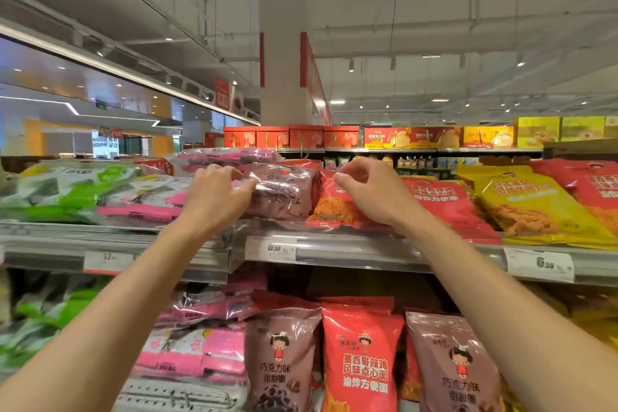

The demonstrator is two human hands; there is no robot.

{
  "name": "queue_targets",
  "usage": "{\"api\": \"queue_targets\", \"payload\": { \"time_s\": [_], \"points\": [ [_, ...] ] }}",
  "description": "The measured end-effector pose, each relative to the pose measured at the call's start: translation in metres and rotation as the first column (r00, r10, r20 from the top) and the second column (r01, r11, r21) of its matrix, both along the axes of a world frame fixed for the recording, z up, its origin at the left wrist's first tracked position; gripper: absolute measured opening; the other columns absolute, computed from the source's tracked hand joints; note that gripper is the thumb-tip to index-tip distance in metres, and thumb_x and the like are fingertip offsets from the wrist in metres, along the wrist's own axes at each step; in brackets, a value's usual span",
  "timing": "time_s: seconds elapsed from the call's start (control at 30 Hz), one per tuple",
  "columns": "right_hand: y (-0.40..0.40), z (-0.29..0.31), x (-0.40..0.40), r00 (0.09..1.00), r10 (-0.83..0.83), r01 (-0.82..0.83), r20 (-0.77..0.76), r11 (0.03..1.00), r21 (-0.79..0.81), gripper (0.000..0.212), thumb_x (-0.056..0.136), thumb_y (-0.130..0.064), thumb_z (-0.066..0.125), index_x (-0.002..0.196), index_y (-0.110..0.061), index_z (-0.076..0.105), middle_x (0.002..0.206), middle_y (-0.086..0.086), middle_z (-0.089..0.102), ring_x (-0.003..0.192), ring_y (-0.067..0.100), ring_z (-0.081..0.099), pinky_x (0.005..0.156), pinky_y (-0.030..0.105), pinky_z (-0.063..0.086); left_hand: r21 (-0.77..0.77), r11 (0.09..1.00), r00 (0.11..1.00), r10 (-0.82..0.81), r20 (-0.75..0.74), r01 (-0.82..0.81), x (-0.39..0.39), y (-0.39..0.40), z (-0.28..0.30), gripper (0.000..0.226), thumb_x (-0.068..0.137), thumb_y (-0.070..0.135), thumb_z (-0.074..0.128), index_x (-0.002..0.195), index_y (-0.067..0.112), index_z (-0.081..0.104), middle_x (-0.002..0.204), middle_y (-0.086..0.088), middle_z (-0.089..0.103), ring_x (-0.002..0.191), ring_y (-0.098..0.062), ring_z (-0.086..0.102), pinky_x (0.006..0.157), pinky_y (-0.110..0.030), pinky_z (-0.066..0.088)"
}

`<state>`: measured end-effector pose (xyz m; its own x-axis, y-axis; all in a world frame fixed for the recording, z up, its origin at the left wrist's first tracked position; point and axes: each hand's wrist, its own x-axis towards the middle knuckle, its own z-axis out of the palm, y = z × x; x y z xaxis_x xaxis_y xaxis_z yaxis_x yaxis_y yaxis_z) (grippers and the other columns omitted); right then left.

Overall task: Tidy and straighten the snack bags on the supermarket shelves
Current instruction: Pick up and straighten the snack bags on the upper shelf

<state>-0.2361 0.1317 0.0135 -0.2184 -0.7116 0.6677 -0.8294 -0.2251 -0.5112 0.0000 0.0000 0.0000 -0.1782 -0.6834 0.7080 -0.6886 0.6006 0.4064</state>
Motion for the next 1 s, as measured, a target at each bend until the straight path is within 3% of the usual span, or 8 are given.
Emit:
{"api": "queue_targets", "payload": {
  "time_s": [0.1, 0.2, 0.33, 0.43, 0.6, 0.7, 0.87, 1.0],
  "points": [
    [-0.025, -0.002, 0.009, 0.982, -0.068, 0.087, -0.178, 0.991, 0.1, 0.033, 0.1, -0.044, 0.056, 0.116, -0.02, 0.073, 0.127, -0.001, 0.067, 0.126, 0.021, 0.055, 0.109, 0.043, 0.044, 0.054, 0.999, 0.994, -0.008, 0.109, 0.002, 0.0, -0.005, -0.003, 0.058, 0.097, 0.059, 0.039, 0.08, 0.017, 0.076, 0.095, -0.012, 0.071, 0.102, -0.037, 0.062, 0.097, -0.05, 0.049],
    [-0.047, -0.006, 0.018, 0.942, -0.128, 0.187, -0.311, 0.968, 0.168, 0.042, 0.099, -0.054, 0.052, 0.11, -0.022, 0.078, 0.129, 0.003, 0.066, 0.133, 0.027, 0.048, 0.113, 0.05, 0.039, 0.14, 0.99, 0.994, -0.031, 0.101, 0.016, -0.001, -0.003, -0.004, 0.061, 0.105, 0.054, 0.038, 0.058, 0.021, 0.058, 0.085, -0.011, 0.063, 0.105, -0.04, 0.06, 0.102, -0.053, 0.045],
    [-0.053, -0.008, 0.021, 0.89, -0.177, 0.273, -0.421, 0.945, 0.179, 0.051, 0.101, -0.06, 0.043, 0.108, -0.024, 0.079, 0.131, 0.001, 0.065, 0.134, 0.027, 0.045, 0.115, 0.052, 0.033, 0.126, 0.989, 0.995, -0.08, 0.065, 0.072, 0.002, -0.007, -0.008, 0.06, 0.105, 0.053, 0.038, 0.063, 0.016, 0.063, 0.072, 0.0, 0.062, 0.096, -0.036, 0.063, 0.098, -0.051, 0.046],
    [-0.052, -0.008, 0.023, 0.887, -0.17, 0.256, -0.428, 0.955, 0.152, 0.051, 0.102, -0.06, 0.04, 0.11, -0.026, 0.077, 0.129, 0.001, 0.066, 0.132, 0.026, 0.047, 0.116, 0.052, 0.03, 0.106, 0.987, 0.993, -0.122, 0.005, 0.121, 0.002, -0.005, -0.011, 0.057, 0.105, 0.052, 0.039, 0.08, 0.014, 0.072, 0.084, -0.003, 0.071, 0.096, -0.031, 0.063, 0.098, -0.05, 0.047],
    [-0.049, -0.002, 0.027, 0.961, -0.085, 0.13, -0.264, 0.978, 0.161, 0.045, 0.102, -0.056, 0.045, 0.11, -0.023, 0.073, 0.114, -0.001, 0.071, 0.115, 0.023, 0.059, 0.108, 0.051, 0.043, 0.104, 0.971, 0.968, -0.199, -0.149, 0.216, -0.003, 0.009, -0.008, 0.046, 0.105, 0.046, 0.045, 0.125, 0.011, 0.068, 0.117, -0.002, 0.071, 0.11, -0.021, 0.064, 0.102, -0.043, 0.048],
    [-0.038, 0.004, 0.034, 0.995, 0.061, -0.049, -0.085, 0.99, 0.133, 0.038, 0.103, -0.049, 0.05, 0.12, -0.02, 0.068, 0.11, -0.006, 0.069, 0.105, 0.017, 0.064, 0.096, 0.042, 0.053, 0.078, 0.946, 0.915, -0.279, -0.29, 0.313, -0.005, 0.021, -0.003, 0.041, 0.106, 0.042, 0.048, 0.129, 0.01, 0.061, 0.112, 0.002, 0.069, 0.1, -0.01, 0.065, 0.085, -0.023, 0.051],
    [-0.014, 0.01, 0.04, 0.951, 0.24, -0.253, 0.193, 0.967, 0.044, 0.033, 0.101, -0.048, 0.056, 0.123, -0.024, 0.059, 0.106, -0.017, 0.064, 0.093, -0.003, 0.061, 0.072, 0.016, 0.044, 0.028, 0.914, 0.835, -0.357, -0.419, 0.404, -0.004, 0.044, 0.005, 0.025, 0.105, 0.034, 0.053, 0.124, 0.018, 0.057, 0.103, 0.012, 0.064, 0.083, 0.008, 0.065, 0.065, -0.006, 0.047],
    [-0.005, 0.01, 0.044, 0.832, 0.348, -0.376, 0.433, 0.927, -0.022, 0.042, 0.097, -0.044, 0.065, 0.129, -0.021, 0.05, 0.11, -0.002, 0.075, 0.095, 0.015, 0.076, 0.091, 0.038, 0.059, 0.0, 0.885, 0.774, -0.408, -0.484, 0.466, -0.004, 0.065, 0.006, 0.019, 0.104, 0.035, 0.056, 0.118, 0.024, 0.056, 0.106, 0.009, 0.065, 0.076, 0.018, 0.064, 0.062, -0.002, 0.046]
  ]
}}
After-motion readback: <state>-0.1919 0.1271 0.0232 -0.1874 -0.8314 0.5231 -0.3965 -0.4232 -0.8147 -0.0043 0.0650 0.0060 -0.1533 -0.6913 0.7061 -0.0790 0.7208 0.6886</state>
